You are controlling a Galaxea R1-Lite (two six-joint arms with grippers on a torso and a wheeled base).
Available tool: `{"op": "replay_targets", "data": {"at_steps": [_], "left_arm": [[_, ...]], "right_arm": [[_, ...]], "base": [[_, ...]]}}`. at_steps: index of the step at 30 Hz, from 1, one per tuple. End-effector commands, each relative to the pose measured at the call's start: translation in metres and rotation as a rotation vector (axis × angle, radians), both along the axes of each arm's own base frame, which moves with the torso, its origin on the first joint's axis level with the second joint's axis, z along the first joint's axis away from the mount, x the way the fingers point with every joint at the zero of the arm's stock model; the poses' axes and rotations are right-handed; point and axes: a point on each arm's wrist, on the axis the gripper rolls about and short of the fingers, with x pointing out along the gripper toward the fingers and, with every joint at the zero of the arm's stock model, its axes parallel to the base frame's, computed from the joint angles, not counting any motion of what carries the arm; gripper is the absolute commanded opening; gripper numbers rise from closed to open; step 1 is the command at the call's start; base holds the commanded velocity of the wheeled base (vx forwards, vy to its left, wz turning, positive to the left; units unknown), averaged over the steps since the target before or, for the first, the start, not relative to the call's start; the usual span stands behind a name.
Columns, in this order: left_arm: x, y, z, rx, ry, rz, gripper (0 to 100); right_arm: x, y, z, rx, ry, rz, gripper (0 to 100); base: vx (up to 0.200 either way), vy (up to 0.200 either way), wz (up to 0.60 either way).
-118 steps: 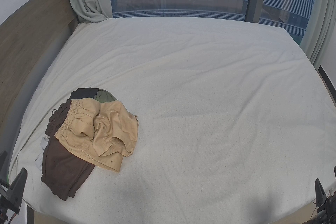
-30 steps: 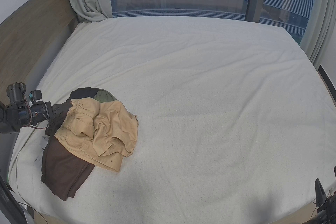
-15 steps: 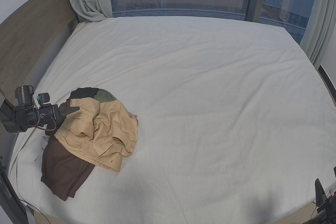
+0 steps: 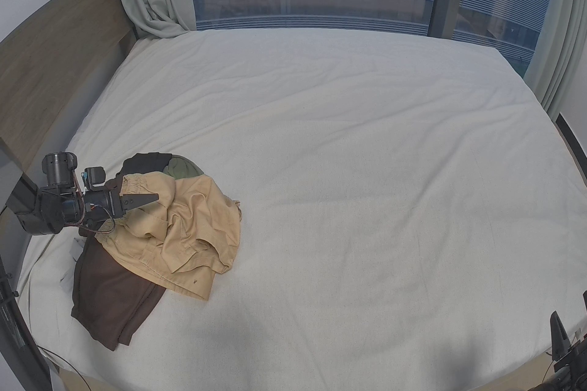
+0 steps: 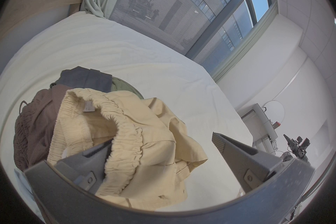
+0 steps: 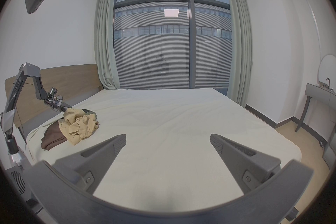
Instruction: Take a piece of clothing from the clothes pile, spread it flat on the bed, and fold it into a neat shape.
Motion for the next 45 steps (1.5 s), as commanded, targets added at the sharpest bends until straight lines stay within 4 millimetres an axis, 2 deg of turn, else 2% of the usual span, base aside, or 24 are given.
{"op": "replay_targets", "data": {"at_steps": [1, 16, 17, 28, 33, 38, 45], "left_arm": [[0.001, -0.004, 0.0, 0.0, 0.0, -0.009, 100], [0.007, -0.004, -0.015, 0.019, -0.008, -0.021, 100], [0.007, -0.004, -0.016, 0.02, -0.009, -0.023, 0], [0.004, -0.003, -0.029, 0.029, -0.013, -0.071, 0], [-0.002, -0.005, -0.026, 0.01, -0.021, -0.102, 0], [-0.015, -0.013, -0.007, -0.014, -0.016, -0.102, 0], [-0.033, -0.021, 0.028, -0.056, -0.033, -0.083, 0]], "right_arm": [[0.001, 0.0, -0.005, 0.0, 0.007, 0.0, 100], [0.001, 0.0, -0.005, 0.0, 0.007, 0.0, 100], [0.001, 0.0, -0.005, 0.0, 0.007, 0.0, 100], [0.001, 0.0, -0.005, 0.0, 0.007, 0.0, 100], [0.001, 0.0, -0.005, 0.0, 0.007, 0.0, 100], [0.001, 0.0, -0.005, 0.0, 0.007, 0.0, 100], [0.001, 0.0, -0.005, -0.002, 0.007, 0.0, 100]], "base": [[0.0, 0.0, 0.0], [0.0, 0.0, 0.0], [0.0, 0.0, 0.0], [0.0, 0.0, 0.0], [0.0, 0.0, 0.0], [0.0, 0.0, 0.0], [0.0, 0.0, 0.0]]}}
